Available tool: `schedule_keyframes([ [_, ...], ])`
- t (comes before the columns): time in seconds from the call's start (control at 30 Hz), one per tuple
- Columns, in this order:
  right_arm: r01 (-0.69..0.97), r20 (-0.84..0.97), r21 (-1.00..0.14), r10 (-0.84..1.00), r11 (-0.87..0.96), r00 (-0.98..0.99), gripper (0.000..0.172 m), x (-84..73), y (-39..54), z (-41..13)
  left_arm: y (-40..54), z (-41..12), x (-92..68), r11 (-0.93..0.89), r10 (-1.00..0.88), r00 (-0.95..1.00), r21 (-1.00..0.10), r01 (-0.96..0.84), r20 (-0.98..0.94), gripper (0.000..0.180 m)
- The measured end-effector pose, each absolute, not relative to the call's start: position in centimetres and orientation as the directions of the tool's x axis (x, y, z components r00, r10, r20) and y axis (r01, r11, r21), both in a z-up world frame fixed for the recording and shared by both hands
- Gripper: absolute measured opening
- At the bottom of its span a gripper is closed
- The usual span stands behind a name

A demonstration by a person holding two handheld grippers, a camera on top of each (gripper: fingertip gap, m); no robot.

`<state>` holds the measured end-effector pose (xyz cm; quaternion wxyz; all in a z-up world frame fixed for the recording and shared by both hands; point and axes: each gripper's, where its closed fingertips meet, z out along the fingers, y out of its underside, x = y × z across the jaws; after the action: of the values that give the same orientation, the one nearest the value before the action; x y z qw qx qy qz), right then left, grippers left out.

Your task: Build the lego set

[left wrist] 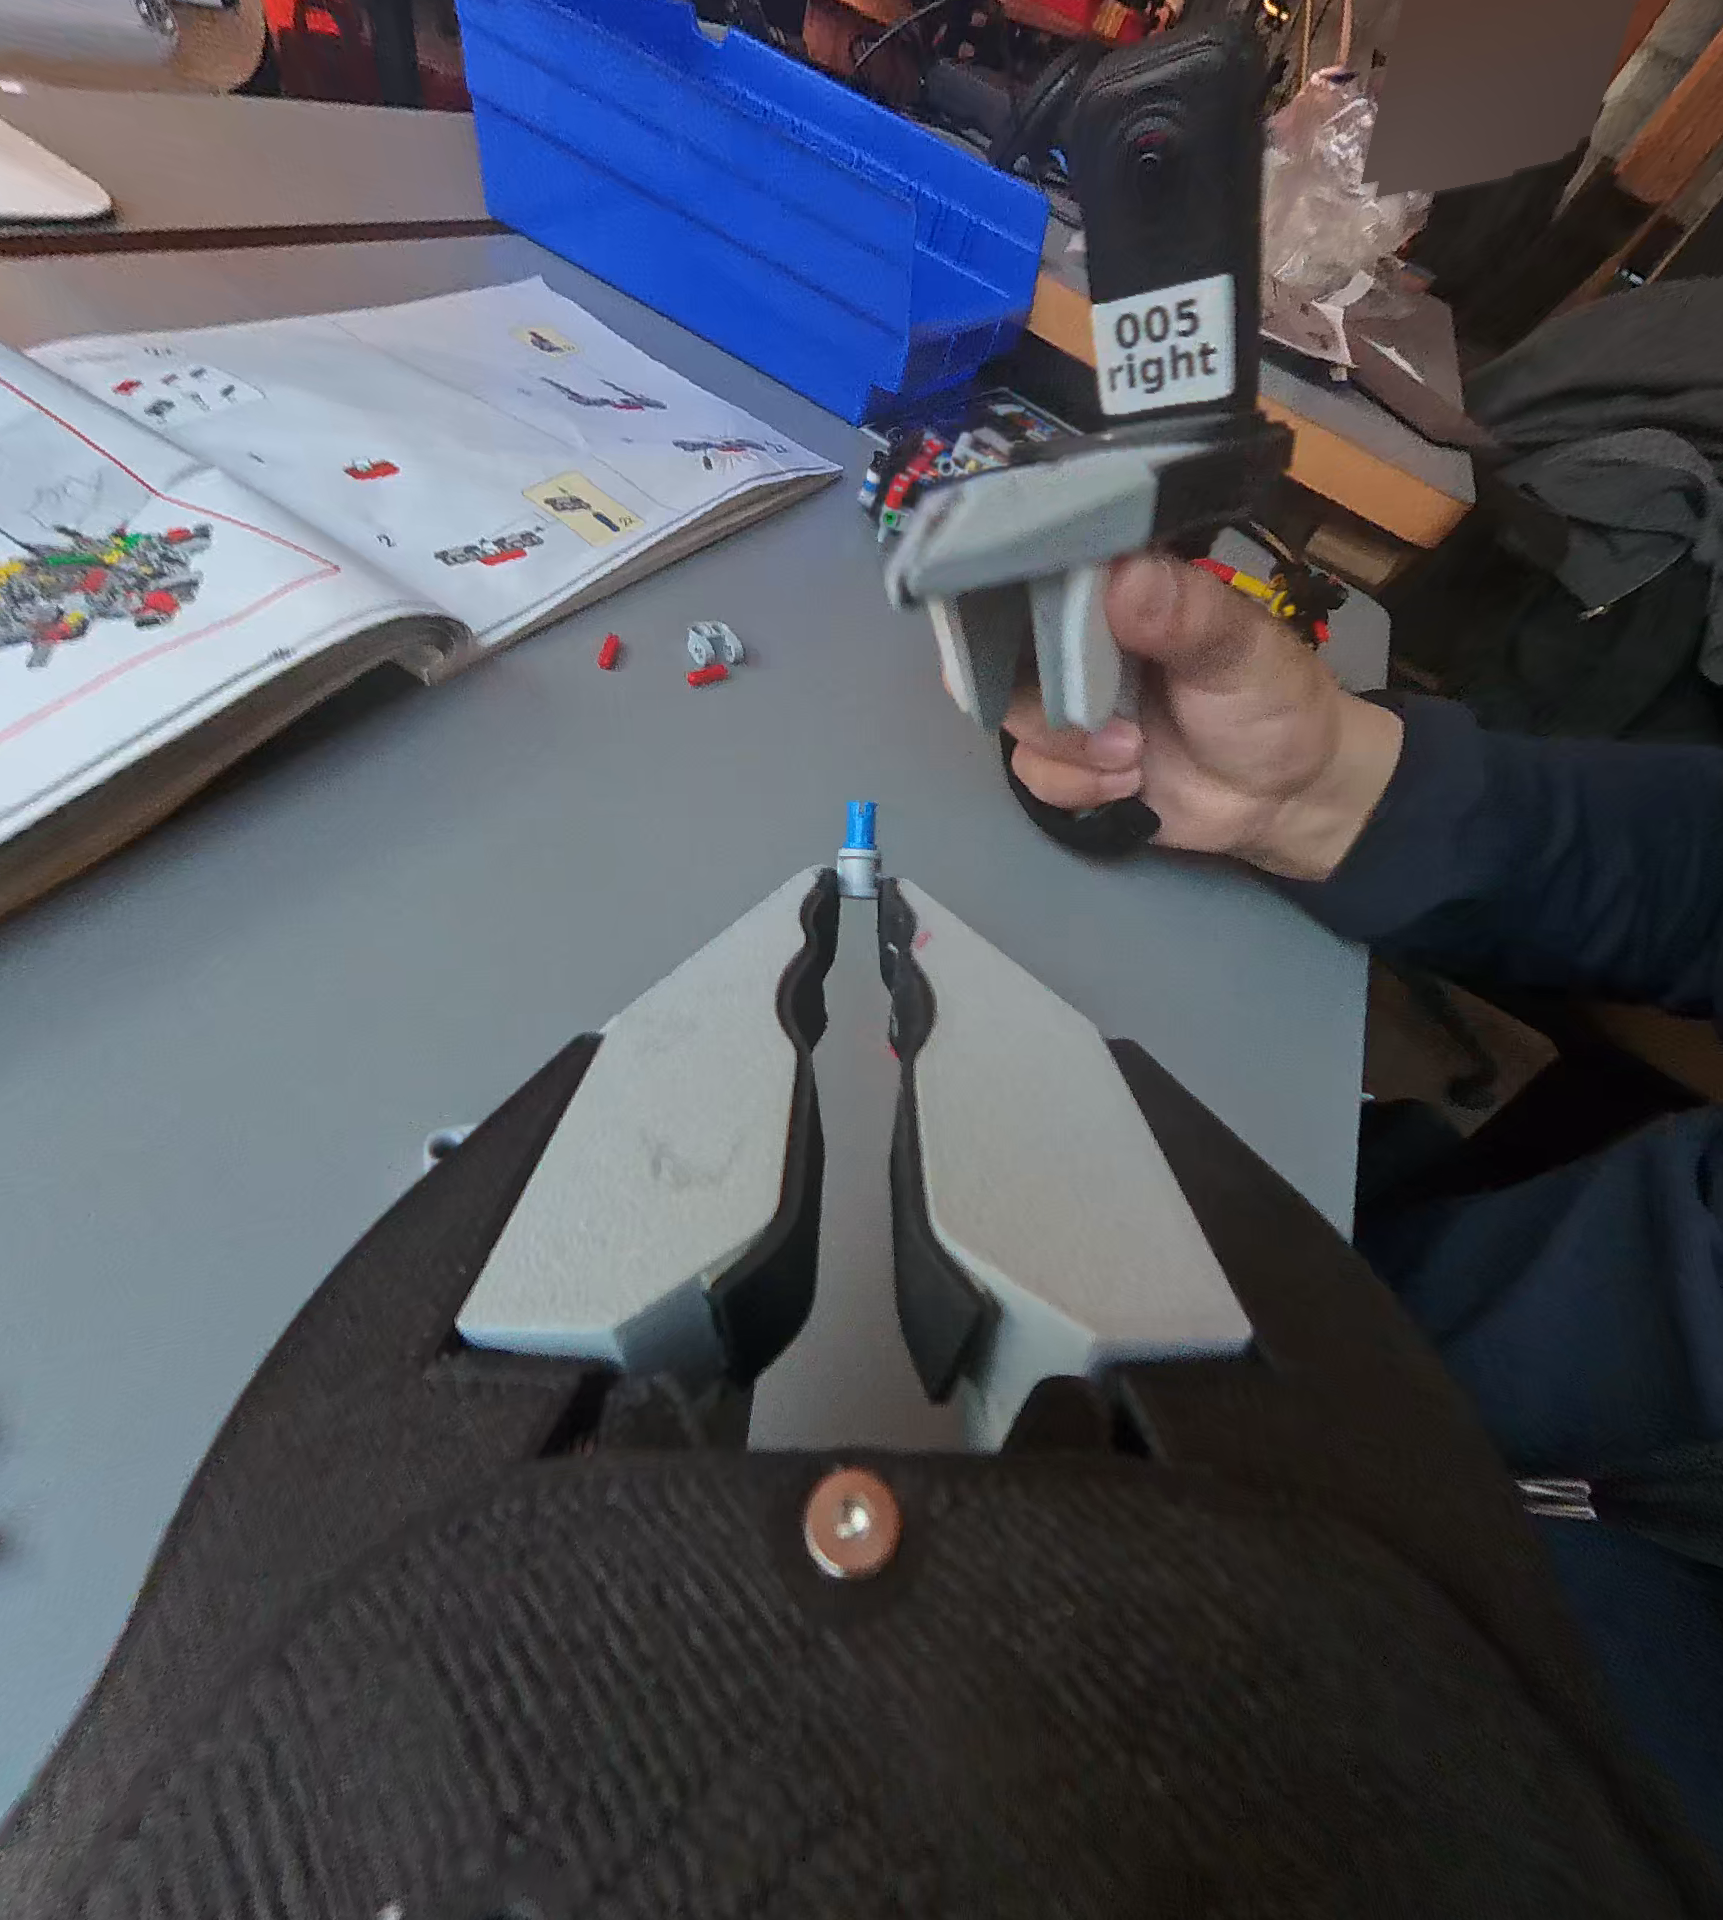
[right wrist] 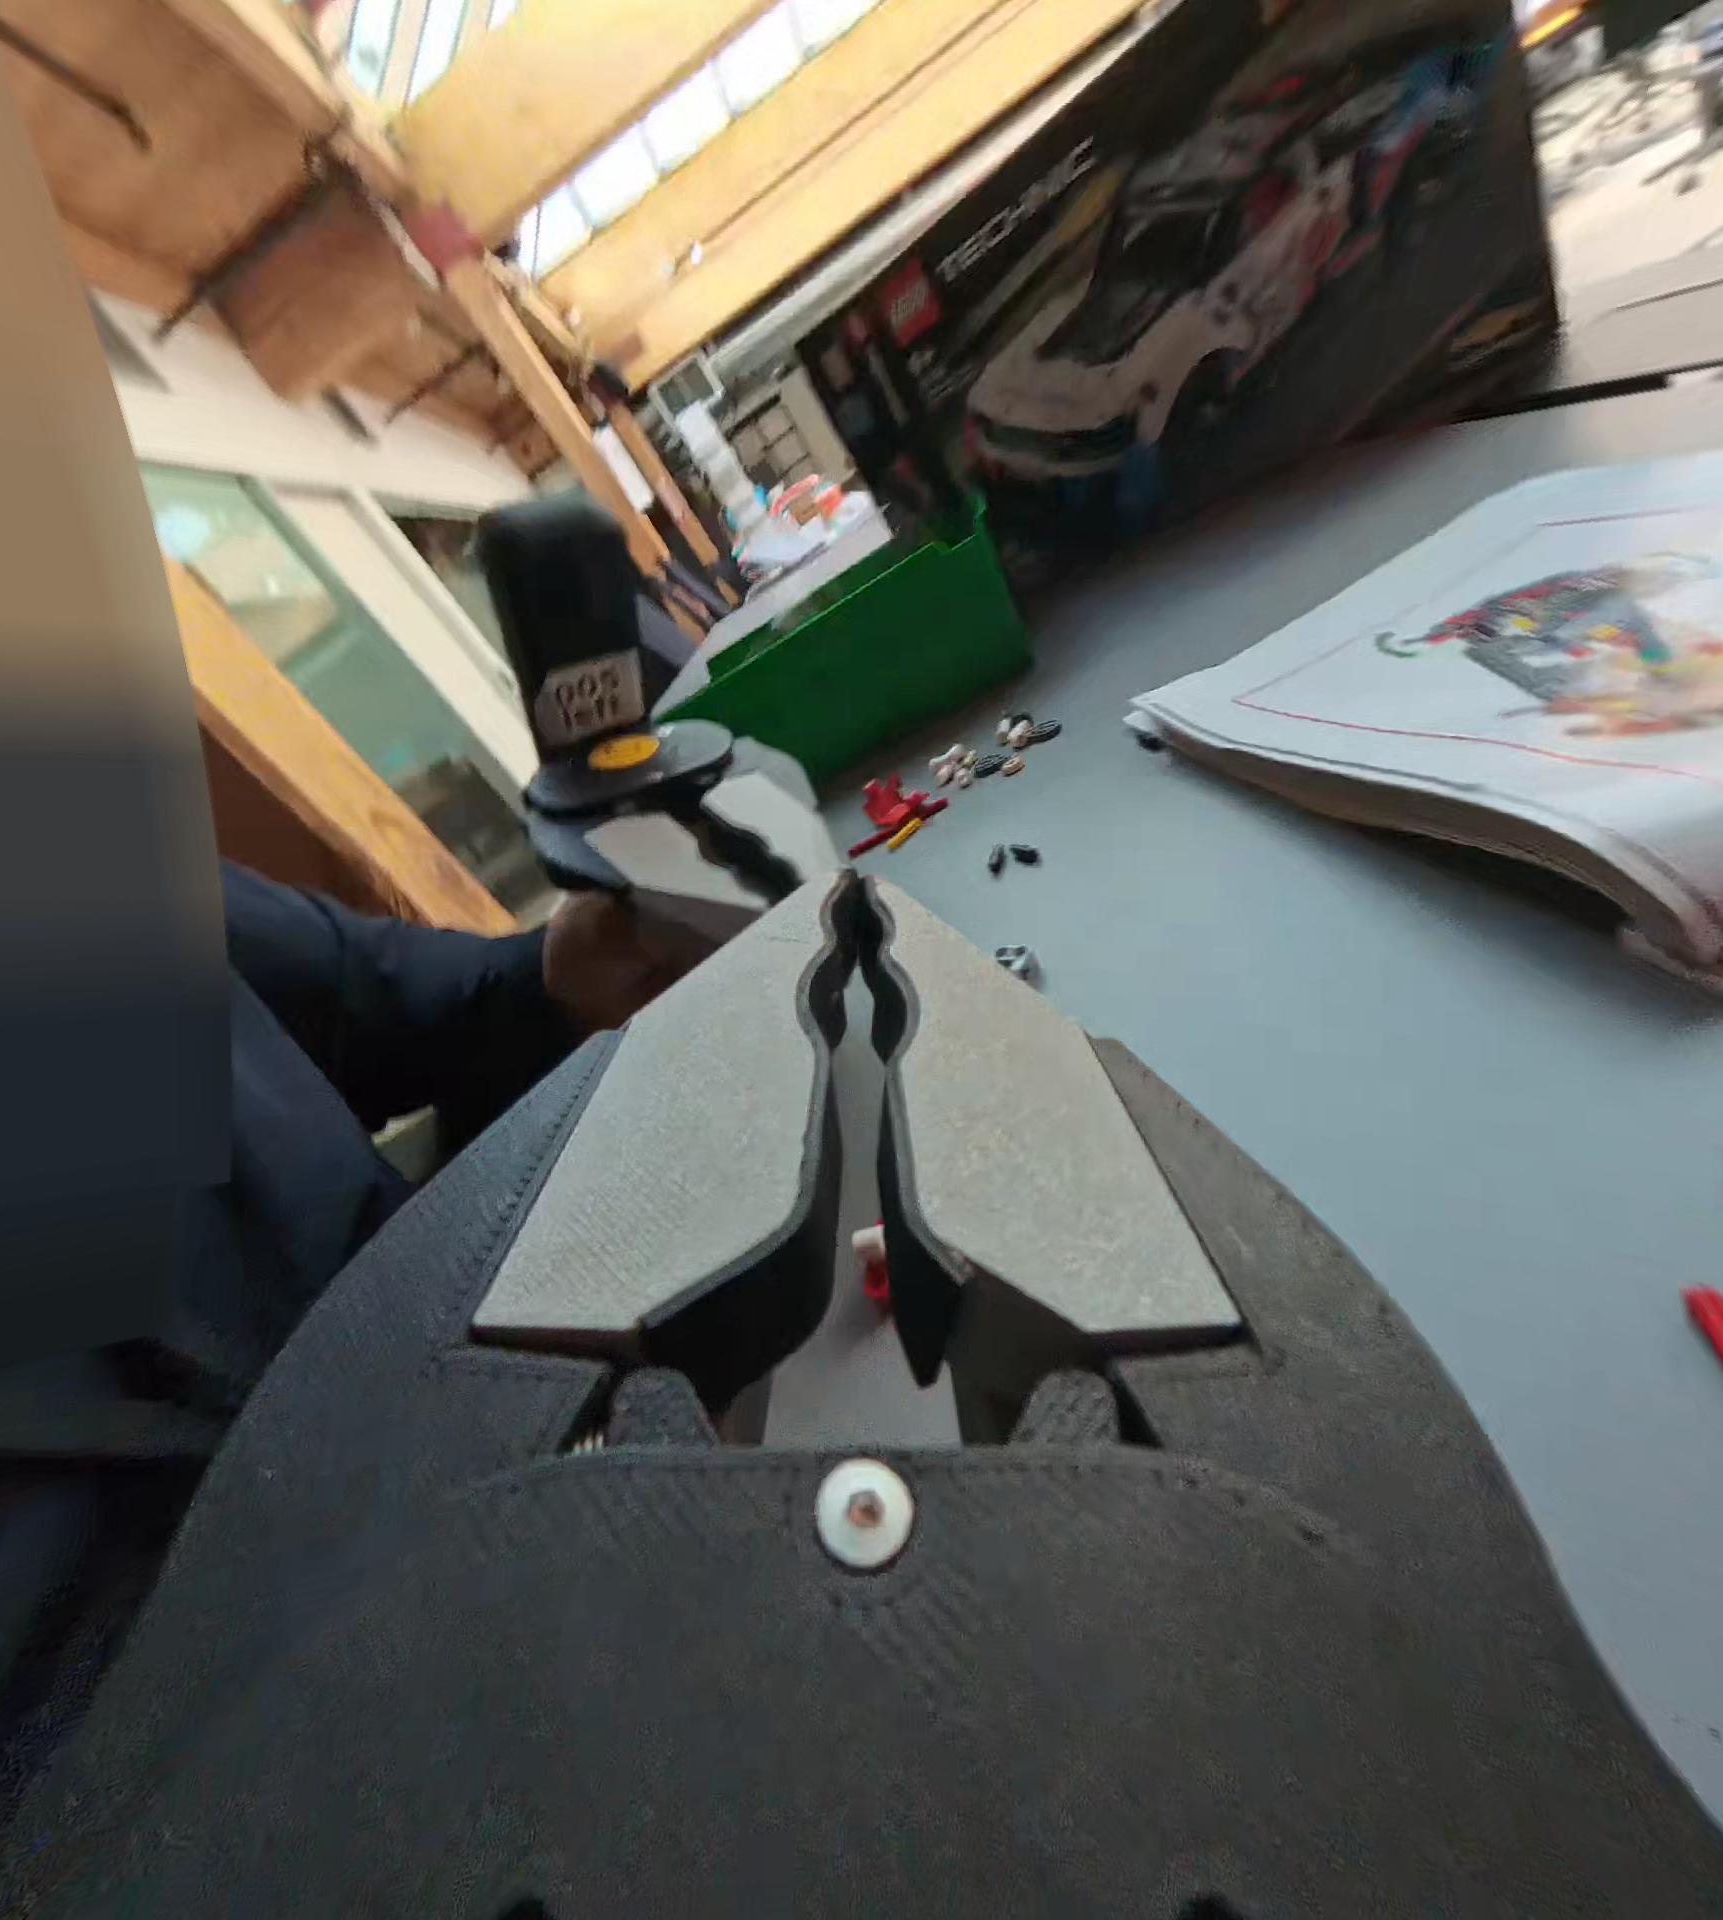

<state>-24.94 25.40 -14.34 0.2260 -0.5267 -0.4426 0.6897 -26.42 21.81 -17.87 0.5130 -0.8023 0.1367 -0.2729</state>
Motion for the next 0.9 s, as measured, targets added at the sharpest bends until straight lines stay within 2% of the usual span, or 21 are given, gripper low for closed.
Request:
schedule_keyframes([
  [0.1,0.298,-0.352,-0.922,0.858,-0.249,-0.373,0.0,-25.4,22.6,-16.3,21.9,-17.4,-26.3,-0.464,-0.523,0.767,-0.879,0.11,0.372,0.005],
  [0.17,0.316,-0.301,-0.931,0.871,-0.181,-0.388,0.0,-25.3,22.2,-16.9,21.4,-19.3,-26.3,-0.563,-0.515,0.747,-0.823,0.075,0.421,0.006],
  [0.2,0.315,-0.273,-0.937,0.884,-0.155,-0.379,0.013,-25.3,22.2,-17.0,21.4,-19.6,-26.5,-0.578,-0.501,0.738,-0.809,0.104,0.453,0.006],
  [0.33,0.345,-0.057,-0.936,0.939,0.068,-0.34,0.03,-25.5,21.6,-18.2,21.5,-18.6,-26.4,-0.635,-0.453,0.614,-0.717,0.287,0.647,0.006],
  [0.43,0.307,0.15,-0.92,0.942,0.245,-0.301,0.022,-25.8,21.1,-17.9,21.2,-18.3,-25.8,-0.672,-0.457,0.527,-0.666,0.323,0.716,0.006],
  [0.5,0.302,0.238,-0.895,0.925,0.327,-0.295,0.018,-25.7,21.3,-17.8,20.9,-18.9,-25.7,-0.706,-0.453,0.529,-0.651,0.279,0.718,0.006],
  [0.63,0.309,0.368,-0.812,0.846,0.495,-0.385,0.022,-24.8,20.2,-19.0,19.9,-19.6,-25.1,-0.778,-0.44,0.497,-0.594,0.206,0.748,0.006],
  [0.77,0.284,0.536,-0.709,0.756,0.645,-0.376,0.008,-25.1,19.4,-19.5,19.3,-19.7,-24.3,-0.808,-0.436,0.473,-0.564,0.168,0.765,0.006],
  [0.9,0.264,0.674,-0.593,0.649,0.76,-0.353,0.008,-25.2,19.3,-19.6,18.9,-19.2,-23.9,-0.832,-0.412,0.397,-0.516,0.202,0.82,0.006],
])
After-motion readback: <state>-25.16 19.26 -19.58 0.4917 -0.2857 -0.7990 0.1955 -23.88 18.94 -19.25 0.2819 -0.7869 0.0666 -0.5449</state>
